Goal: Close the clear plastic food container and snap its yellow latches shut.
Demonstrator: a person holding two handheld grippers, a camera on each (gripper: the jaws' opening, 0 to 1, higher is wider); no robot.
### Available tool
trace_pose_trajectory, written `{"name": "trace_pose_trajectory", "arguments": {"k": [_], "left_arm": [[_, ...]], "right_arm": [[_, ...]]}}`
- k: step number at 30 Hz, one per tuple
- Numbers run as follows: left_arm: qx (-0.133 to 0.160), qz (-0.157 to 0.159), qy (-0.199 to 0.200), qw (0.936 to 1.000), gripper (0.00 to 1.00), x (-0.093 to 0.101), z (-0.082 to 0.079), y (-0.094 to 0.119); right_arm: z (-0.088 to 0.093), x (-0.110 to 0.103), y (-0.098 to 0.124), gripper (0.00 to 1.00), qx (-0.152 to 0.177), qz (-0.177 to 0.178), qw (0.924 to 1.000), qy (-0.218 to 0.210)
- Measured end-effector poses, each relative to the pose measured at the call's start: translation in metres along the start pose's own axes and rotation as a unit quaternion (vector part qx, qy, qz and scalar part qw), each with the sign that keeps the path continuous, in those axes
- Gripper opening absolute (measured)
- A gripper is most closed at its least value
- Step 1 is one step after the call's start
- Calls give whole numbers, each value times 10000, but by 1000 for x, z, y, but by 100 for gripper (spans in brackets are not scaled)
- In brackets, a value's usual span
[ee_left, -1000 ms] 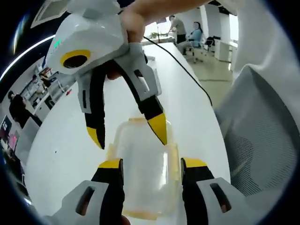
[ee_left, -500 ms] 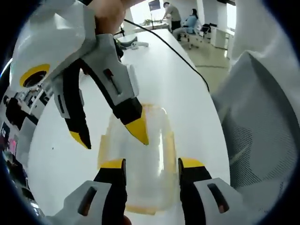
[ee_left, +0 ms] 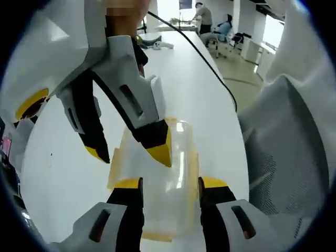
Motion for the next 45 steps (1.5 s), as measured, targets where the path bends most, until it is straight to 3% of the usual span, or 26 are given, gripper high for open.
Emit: {"name": "trace_pose_trajectory", "arguments": {"k": [4,8,10,12,20,23,25,35,36,37,38,45], "left_arm": [[-162,-43,-303,9994,41,2,1,-1],[-211,-67,-285,9993,41,0,1,-1],[-219,-64,-247,9994,41,0,1,-1],[-229,-58,-242,9994,40,0,1,-1],[-260,-94,-230,9994,41,1,1,-1],[-286,-69,-314,9991,40,3,0,-2],[-302,-138,-275,9991,41,3,0,-3],[-293,-230,-333,9987,41,3,1,-4],[-295,-171,-333,9989,40,4,1,-3],[-291,-43,-589,9978,41,8,1,-3],[-304,-126,-412,9986,41,7,2,-3],[-306,-283,-449,9981,41,7,2,-5]], "right_arm": [[-1,-4,-3,53,-95,-299,9995,-104],[-1,0,-4,56,-110,-303,9993,-214],[1,-3,-5,55,-150,-485,9978,-431],[-1,-3,-5,54,-112,-421,9989,-190],[0,-2,-6,53,-181,-543,9979,-289],[1,-5,-8,53,-368,-660,9962,-432],[-1,-3,-8,53,-450,-668,9963,-312],[0,-2,-10,50,-383,-812,9954,-335],[-2,-13,-13,50,-414,-1180,9905,-580],[0,-11,-14,50,-450,-1046,9912,-673],[1,-8,-14,50,-418,-1049,9922,-529],[2,-9,-12,50,-291,-990,9933,-522]]}}
Point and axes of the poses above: the point that each gripper's makers call its tool centre point, and the gripper's own axes: y roughly backward along the fingers, x roughly to its right, z roughly out of its underside, the point moved 4 cm from there along y, roughly backward along the fingers, and after that the axes turned 3 degrees about y, right-handed, at the moved point
